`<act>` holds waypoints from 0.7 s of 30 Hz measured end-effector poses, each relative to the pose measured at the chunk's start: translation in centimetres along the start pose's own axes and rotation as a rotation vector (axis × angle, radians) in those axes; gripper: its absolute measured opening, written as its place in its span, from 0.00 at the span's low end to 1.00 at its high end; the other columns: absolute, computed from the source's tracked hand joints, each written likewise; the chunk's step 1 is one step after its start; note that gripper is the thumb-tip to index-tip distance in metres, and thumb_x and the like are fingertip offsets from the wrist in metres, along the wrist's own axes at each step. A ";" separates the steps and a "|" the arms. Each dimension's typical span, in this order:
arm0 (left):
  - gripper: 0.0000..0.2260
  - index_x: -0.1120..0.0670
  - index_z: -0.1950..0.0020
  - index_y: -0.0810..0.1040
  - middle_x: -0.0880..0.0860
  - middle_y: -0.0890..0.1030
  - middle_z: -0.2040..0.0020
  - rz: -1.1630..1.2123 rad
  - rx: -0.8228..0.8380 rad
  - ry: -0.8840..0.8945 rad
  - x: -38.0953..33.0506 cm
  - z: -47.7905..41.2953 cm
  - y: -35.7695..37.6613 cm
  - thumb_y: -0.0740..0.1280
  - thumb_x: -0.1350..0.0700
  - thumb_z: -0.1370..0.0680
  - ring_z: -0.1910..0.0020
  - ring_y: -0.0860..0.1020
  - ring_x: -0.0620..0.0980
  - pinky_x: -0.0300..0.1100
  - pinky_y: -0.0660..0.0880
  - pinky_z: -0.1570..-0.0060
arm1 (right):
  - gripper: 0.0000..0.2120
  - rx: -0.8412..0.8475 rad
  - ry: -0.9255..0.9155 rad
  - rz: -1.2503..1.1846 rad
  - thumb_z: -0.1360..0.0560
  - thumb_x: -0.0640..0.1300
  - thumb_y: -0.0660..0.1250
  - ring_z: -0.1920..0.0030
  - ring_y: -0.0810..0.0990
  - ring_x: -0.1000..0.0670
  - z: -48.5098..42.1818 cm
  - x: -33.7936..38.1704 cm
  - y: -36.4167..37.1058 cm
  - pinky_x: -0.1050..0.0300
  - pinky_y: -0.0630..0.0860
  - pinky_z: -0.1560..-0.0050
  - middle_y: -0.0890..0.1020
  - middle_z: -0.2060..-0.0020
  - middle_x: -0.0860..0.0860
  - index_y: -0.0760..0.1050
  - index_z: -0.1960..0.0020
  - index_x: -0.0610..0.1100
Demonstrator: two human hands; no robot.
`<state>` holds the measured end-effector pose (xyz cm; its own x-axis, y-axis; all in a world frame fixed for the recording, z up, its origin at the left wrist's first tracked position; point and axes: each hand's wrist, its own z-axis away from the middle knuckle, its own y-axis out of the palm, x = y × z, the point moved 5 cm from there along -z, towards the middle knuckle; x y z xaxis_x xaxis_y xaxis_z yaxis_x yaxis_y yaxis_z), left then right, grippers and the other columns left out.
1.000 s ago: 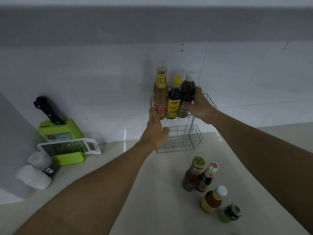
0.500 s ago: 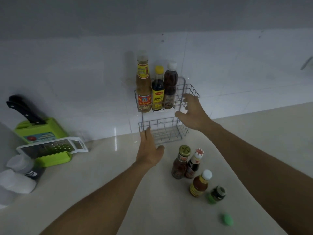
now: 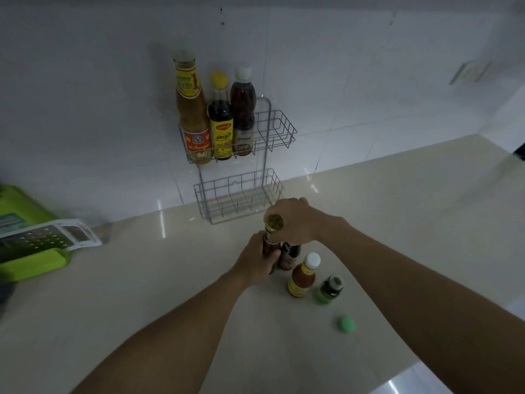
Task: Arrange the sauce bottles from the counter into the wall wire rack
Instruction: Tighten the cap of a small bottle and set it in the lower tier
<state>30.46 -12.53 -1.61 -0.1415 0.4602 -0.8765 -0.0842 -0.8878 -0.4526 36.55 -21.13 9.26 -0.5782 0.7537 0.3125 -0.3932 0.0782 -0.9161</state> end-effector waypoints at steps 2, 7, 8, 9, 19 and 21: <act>0.10 0.52 0.42 0.73 0.49 0.76 0.49 0.023 -0.069 0.017 0.0 0.4 -0.4 0.68 0.55 0.23 0.51 0.77 0.44 0.43 0.73 0.51 | 0.15 -0.018 -0.008 -0.057 0.31 0.54 0.72 0.48 0.74 0.47 0.0 0.4 -0.8 0.49 0.67 0.41 0.78 0.49 0.51 0.78 0.47 0.49; 0.09 0.44 0.51 0.76 0.44 0.82 0.56 0.170 -0.491 0.001 -3.4 2.1 -3.3 0.71 0.55 0.27 0.55 0.80 0.41 0.42 0.77 0.53 | 0.13 -0.212 -0.158 -0.151 0.31 0.56 0.72 0.59 0.77 0.51 -0.2 3.3 -5.2 0.55 0.76 0.60 0.79 0.61 0.53 0.78 0.56 0.48; 0.08 0.44 0.52 0.77 0.44 0.82 0.57 0.141 -0.596 -0.011 -4.3 2.4 -4.2 0.71 0.54 0.29 0.55 0.81 0.45 0.43 0.77 0.54 | 0.12 -0.266 -0.217 -0.085 0.31 0.56 0.71 0.61 0.77 0.51 -0.1 4.2 -6.3 0.54 0.76 0.61 0.79 0.63 0.53 0.77 0.57 0.48; 0.08 0.46 0.53 0.77 0.44 0.82 0.58 0.105 -0.673 -0.015 -5.2 2.6 -4.9 0.72 0.54 0.29 0.55 0.81 0.48 0.43 0.77 0.55 | 0.12 -0.311 -0.275 0.009 0.30 0.57 0.69 0.61 0.76 0.51 0.1 5.2 -7.3 0.54 0.75 0.61 0.79 0.63 0.53 0.76 0.56 0.48; 0.03 0.47 0.55 0.75 0.48 0.82 0.58 -0.148 -0.735 -0.120 -6.6 5.2 -7.1 0.67 0.50 0.27 0.55 0.82 0.54 0.43 0.73 0.58 | 0.31 -0.193 -0.029 0.460 0.23 0.69 0.48 0.63 0.75 0.47 0.2 8.0 -8.6 0.53 0.72 0.60 0.75 0.66 0.48 0.72 0.62 0.45; 0.04 0.47 0.54 0.75 0.49 0.83 0.58 -0.141 -0.750 -0.114 -6.4 5.7 -7.2 0.68 0.51 0.27 0.56 0.82 0.55 0.44 0.75 0.57 | 0.30 -0.188 -0.180 0.447 0.24 0.70 0.50 0.63 0.76 0.49 0.5 9.0 -9.2 0.55 0.70 0.63 0.76 0.66 0.51 0.74 0.62 0.47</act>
<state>26.38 -9.06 8.22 -0.2833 0.5313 -0.7984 0.5765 -0.5710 -0.5845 34.59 -15.35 20.58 -0.7807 0.6174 -0.0970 0.0462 -0.0978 -0.9941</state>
